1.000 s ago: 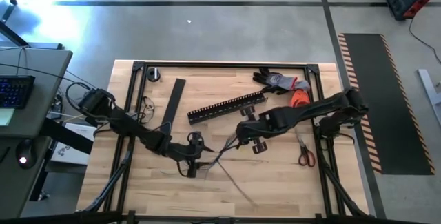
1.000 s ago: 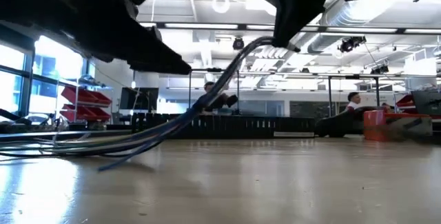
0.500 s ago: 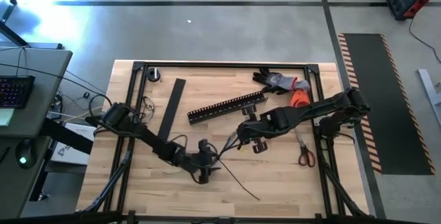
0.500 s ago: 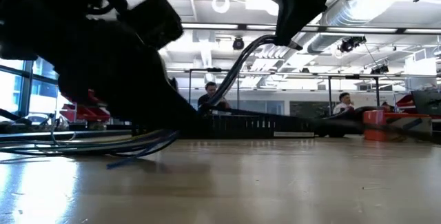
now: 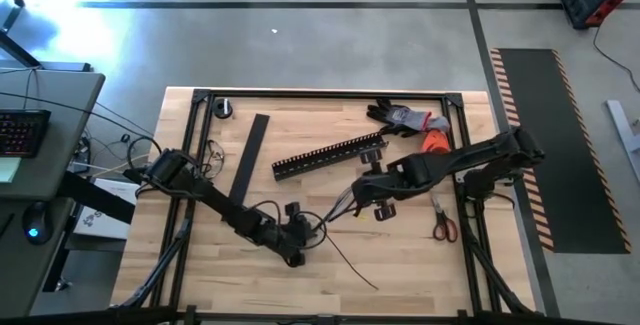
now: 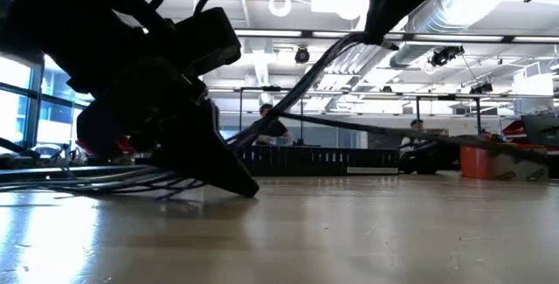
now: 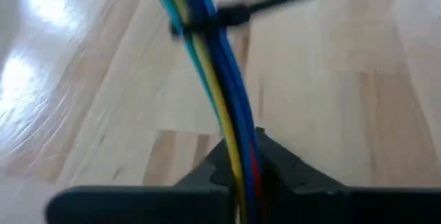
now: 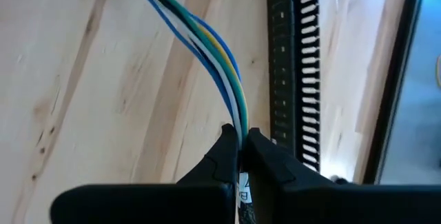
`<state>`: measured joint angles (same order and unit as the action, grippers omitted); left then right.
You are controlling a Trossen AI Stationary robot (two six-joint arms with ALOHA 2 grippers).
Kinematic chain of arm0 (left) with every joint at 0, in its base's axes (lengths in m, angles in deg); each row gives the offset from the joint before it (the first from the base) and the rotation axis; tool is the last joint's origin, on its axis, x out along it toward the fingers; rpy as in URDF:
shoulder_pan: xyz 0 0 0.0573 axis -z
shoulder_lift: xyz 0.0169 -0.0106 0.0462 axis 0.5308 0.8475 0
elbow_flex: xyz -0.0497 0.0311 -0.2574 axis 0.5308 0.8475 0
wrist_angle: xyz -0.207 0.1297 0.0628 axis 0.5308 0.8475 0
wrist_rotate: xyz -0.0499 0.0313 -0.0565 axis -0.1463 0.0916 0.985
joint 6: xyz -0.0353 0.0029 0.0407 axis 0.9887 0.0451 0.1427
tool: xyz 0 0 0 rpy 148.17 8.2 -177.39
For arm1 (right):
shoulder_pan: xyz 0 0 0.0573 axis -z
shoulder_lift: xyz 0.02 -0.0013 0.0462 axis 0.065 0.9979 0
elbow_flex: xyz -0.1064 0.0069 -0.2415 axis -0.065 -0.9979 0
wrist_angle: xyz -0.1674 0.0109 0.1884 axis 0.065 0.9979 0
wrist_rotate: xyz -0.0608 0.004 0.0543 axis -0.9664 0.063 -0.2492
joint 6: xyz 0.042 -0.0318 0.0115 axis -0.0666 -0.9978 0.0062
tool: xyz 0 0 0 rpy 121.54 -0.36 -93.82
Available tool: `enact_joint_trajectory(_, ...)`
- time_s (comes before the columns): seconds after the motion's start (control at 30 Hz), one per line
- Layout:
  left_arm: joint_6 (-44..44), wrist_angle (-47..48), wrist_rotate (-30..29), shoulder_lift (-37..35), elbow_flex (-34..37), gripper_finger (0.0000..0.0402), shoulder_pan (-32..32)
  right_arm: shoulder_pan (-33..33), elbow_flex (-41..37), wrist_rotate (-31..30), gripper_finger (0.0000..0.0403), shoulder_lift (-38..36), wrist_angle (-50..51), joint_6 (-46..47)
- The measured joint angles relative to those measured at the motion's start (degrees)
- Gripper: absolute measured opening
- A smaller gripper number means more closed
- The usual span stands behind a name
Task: Ziptie cables
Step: Put the zip-tied cables into the black cable duct
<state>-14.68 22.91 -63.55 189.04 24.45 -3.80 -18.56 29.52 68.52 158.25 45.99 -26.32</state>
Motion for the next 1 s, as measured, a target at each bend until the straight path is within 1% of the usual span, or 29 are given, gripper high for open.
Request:
enact_joint_trajectory(0.07,0.71,2.04,0.11,-1.87,0.13,0.0011,-0.20,0.27,0.00,-0.19,0.0000,-0.87,0.65,0.00)
enact_joint_trajectory(0.13,0.34,6.12,0.08,-5.87,0.02,0.0009,-0.58,1.07,0.00,-1.17,0.0000,-1.55,1.17,-0.02)
enact_joint_trajectory(0.17,0.14,9.84,-0.26,-8.40,-0.43,0.0005,-0.83,1.68,0.00,-1.83,0.0000,-1.65,1.20,-0.06)
enact_joint_trajectory(0.27,0.06,24.95,-2.59,-16.12,-1.84,0.0002,-2.51,4.25,-0.47,-3.28,0.0000,-1.65,0.63,-1.65)
enact_joint_trajectory(0.33,-1.30,32.12,-3.03,-20.88,-2.03,0.0001,-4.54,6.79,-2.09,-3.19,0.0000,-1.65,-1.41,-3.33)
enact_joint_trajectory(0.4,-3.82,36.62,-2.60,-25.05,-2.19,0.0000,-6.88,9.50,-4.56,-2.94,0.0000,-1.63,-5.12,-5.39)
enact_joint_trajectory(0.5,-8.02,43.99,-1.02,-28.92,-2.24,0.0000,-11.48,13.51,-7.94,-2.86,0.0000,-1.54,-10.51,-7.86)
enact_joint_trajectory(0.6,-12.27,48.73,-0.44,-30.34,-2.16,0.0000,-16.90,17.24,-11.12,-2.71,0.0000,-1.57,-16.20,-9.87)
enact_joint_trajectory(0.73,-18.02,49.90,4.45,-29.22,-2.18,0.0000,-23.88,21.48,-13.83,-2.46,0.0000,-1.54,-21.24,-11.99)
enact_joint_trajectory(0.87,-22.64,48.81,5.30,-26.95,-2.18,0.0000,-28.78,24.44,-14.94,-1.34,0.0000,-1.54,-22.58,-13.53)
enact_joint_trajectory(1.0,-24.26,46.59,11.64,-24.33,-2.18,0.0000,-32.27,26.80,-15.73,-0.23,0.0000,-1.54,-21.66,-14.41)
